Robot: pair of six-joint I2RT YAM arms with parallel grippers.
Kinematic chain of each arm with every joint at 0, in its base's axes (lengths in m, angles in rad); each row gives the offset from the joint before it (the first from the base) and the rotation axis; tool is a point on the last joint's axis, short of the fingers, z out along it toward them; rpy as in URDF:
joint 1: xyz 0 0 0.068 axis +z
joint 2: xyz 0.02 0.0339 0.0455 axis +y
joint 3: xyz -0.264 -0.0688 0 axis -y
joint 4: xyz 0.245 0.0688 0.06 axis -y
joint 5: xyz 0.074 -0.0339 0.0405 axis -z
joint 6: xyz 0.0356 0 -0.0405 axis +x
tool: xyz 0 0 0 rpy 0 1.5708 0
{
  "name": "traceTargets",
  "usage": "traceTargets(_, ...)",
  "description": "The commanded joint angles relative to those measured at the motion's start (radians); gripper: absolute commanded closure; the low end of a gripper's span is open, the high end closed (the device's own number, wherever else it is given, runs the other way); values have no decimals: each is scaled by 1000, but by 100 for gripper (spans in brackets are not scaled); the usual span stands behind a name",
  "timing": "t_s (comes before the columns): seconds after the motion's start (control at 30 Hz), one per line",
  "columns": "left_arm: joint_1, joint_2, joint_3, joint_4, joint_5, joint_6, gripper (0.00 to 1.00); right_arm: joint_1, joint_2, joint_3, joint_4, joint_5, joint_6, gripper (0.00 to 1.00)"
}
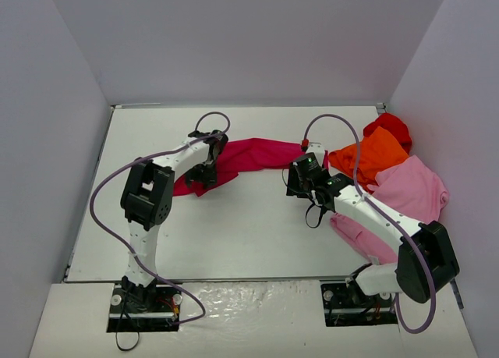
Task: Fold and stack the t-shirts
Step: Flatten out the tshirt
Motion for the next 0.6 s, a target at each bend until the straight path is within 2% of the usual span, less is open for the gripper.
traceTargets(0.0, 9, -76, 20, -40, -20, 2, 46, 4, -22, 2, 29, -1, 3, 50)
traceTargets(0.3, 28, -58, 16, -19, -9, 6, 44, 4, -22, -7, 29, 0, 4, 51)
traceTargets(0.4, 28, -46, 10, -7, -10, 9, 54, 4, -26, -17, 30, 0, 6, 52)
traceTargets(0.5, 28, -44, 6, 4, -3, 10, 87, 4, -27, -24, 29, -4, 7, 53)
traceTargets(0.57, 28, -47, 7, 4, 4, 13, 91, 5, -27, -27, 29, -6, 7, 53)
